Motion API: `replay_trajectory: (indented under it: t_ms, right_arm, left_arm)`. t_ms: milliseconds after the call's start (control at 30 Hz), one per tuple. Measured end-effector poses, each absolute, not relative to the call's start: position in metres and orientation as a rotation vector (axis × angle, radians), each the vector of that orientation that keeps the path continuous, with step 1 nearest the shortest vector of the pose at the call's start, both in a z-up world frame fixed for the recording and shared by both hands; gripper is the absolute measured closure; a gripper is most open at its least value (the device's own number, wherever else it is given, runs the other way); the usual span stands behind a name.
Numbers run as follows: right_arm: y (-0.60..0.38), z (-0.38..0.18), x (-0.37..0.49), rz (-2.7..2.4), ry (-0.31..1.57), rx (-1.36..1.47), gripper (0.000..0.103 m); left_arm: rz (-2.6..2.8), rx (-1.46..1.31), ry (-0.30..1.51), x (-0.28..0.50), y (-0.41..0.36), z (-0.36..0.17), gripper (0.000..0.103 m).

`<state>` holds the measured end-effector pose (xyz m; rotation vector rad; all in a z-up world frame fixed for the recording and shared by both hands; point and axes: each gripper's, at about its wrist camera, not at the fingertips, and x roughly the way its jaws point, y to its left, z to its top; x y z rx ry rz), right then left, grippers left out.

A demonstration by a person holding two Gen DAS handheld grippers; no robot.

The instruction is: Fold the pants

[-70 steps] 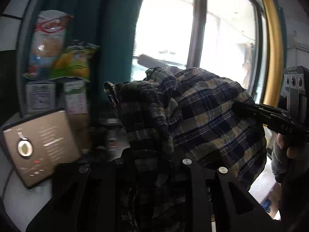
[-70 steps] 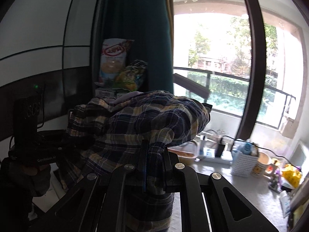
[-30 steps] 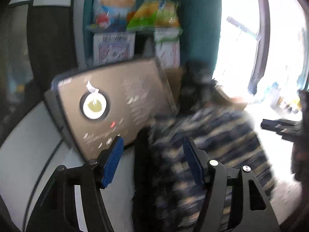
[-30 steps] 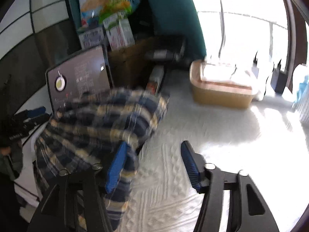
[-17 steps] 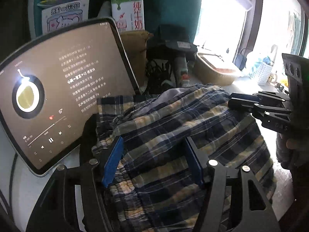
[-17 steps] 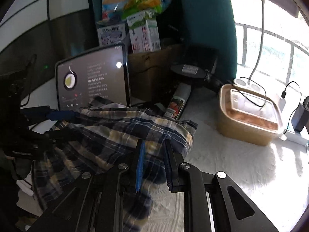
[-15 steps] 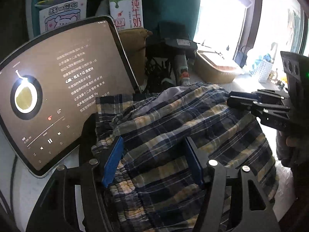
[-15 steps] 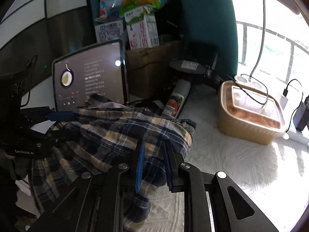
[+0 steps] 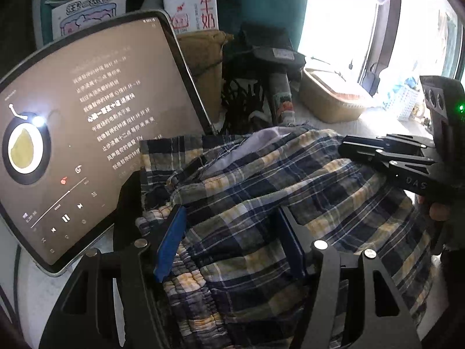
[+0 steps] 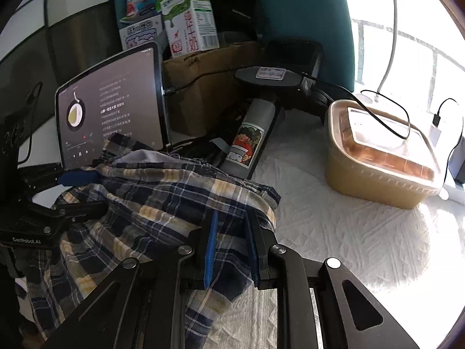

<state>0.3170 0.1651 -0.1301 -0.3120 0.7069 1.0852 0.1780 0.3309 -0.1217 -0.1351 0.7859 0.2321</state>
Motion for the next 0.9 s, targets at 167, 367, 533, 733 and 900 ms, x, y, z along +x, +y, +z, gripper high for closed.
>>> replay_trajectory:
  t_ms: [167,367,533,733,900]
  right_arm:
    - [0.15,-0.116,0.308,1.069,0.685,-0.291,0.083]
    - [0.128,-0.109,0.274,1.09,0.673,-0.319,0.083]
    - [0.119,-0.117,0.247,1.084,0.676,-0.392,0.082]
    - [0.091,-0.108,0.233,1.042,0.657,-0.376,0.082]
    - [0.054,-0.095,0.223,0.999,0.624,-0.337,0.031]
  left_arm:
    - [0.222,-0.14,0.716,0.155,0.319,-0.103,0.04]
    - [0.203,-0.177,0.706,0.132,0.31,-0.105,0.039]
    - [0.224,-0.232,0.711,0.114,0.309,-0.121,0.039]
    - [0.243,-0.235,0.661,0.096,0.295,-0.11,0.039]
    - [0.265,-0.217,0.584,0.083,0.264,-0.099,0.038]
